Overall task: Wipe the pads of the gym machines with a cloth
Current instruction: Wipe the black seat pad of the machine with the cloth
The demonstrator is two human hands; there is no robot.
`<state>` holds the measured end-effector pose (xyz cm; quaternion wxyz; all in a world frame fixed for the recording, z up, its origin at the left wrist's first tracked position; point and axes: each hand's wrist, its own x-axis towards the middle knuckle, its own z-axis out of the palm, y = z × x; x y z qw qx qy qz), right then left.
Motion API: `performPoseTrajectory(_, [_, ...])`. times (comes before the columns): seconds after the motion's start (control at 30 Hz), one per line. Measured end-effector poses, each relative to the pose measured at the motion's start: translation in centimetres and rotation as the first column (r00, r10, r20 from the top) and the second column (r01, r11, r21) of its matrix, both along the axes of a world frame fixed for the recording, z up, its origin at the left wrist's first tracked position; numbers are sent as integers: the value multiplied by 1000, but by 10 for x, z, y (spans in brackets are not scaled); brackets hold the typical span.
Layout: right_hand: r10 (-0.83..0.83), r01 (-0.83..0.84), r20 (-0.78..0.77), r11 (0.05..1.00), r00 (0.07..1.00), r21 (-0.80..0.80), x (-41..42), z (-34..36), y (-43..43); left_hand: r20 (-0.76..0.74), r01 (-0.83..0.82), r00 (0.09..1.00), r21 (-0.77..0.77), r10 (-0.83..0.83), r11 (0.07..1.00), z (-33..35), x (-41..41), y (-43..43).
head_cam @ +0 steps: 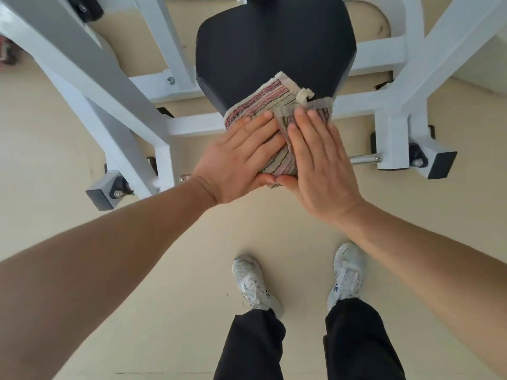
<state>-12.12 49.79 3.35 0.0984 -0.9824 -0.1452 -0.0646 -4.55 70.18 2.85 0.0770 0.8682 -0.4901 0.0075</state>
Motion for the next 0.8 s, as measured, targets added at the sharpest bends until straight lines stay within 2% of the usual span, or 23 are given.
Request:
performPoseTrajectory(0.07, [67, -68, -35, 997, 997, -21, 9, 7, 1, -144, -292, 951, -118, 274, 949, 2, -33, -14])
performPoseTrajectory(0.17, [249, -249, 8, 968, 968, -1, 36, 7, -13, -353, -685, 717, -198, 601, 701, 10, -72, -57])
performPoseTrajectory(0.23, [416, -417, 17, 909, 909, 23, 60, 5, -31, -412, -802, 591, -206, 694, 561, 13, -78, -85])
performPoseTrajectory(0.3, [527, -527, -15, 849, 850, 34, 79, 0, -50, -384, -824, 565, -212, 731, 525, 11, -79, -97])
performPoseTrajectory(0.33, [537, -536, -26, 843, 843, 35, 83, -3, -57, -331, -797, 604, -222, 725, 562, 8, -79, -97])
performPoseTrajectory(0.4, [456, -453, -26, 888, 890, 78, 80, -8, -59, -177, -666, 746, -204, 642, 717, 3, -76, -85])
performPoseTrajectory(0.47, [221, -213, -12, 953, 975, 215, 59, -14, -43, -5, -442, 895, -151, 447, 884, -1, -60, -60])
performPoseTrajectory(0.5, [56, -51, -8, 947, 998, 318, 45, -17, -30, 64, -305, 948, -118, 313, 945, -3, -48, -46])
performPoseTrajectory(0.53, [-114, 113, -25, 893, 993, 435, 31, -18, -13, 109, -168, 978, -78, 176, 983, -4, -35, -33])
performPoseTrajectory(0.6, [-385, 373, -124, 684, 915, 628, 11, -11, 31, 143, 45, 989, -26, -41, 999, -2, -7, -12])
performPoseTrajectory(0.67, [-567, 535, -227, 466, 792, 704, 4, 0, 71, 129, 156, 979, -1, -154, 988, -1, 15, 0])
performPoseTrajectory(0.7, [-628, 583, -254, 396, 736, 710, 4, 4, 82, 119, 180, 977, 7, -179, 984, -1, 22, 3])
performPoseTrajectory(0.73, [-658, 602, -261, 366, 706, 710, 5, 5, 87, 107, 185, 977, 10, -185, 983, 0, 25, 5])
performPoseTrajectory(0.77, [-649, 596, -248, 393, 719, 700, 4, 4, 85, 96, 175, 980, 9, -176, 984, 1, 25, 6])
performPoseTrajectory(0.8, [-603, 560, -212, 476, 769, 677, 2, -1, 77, 84, 150, 985, 3, -149, 989, 1, 22, 5])
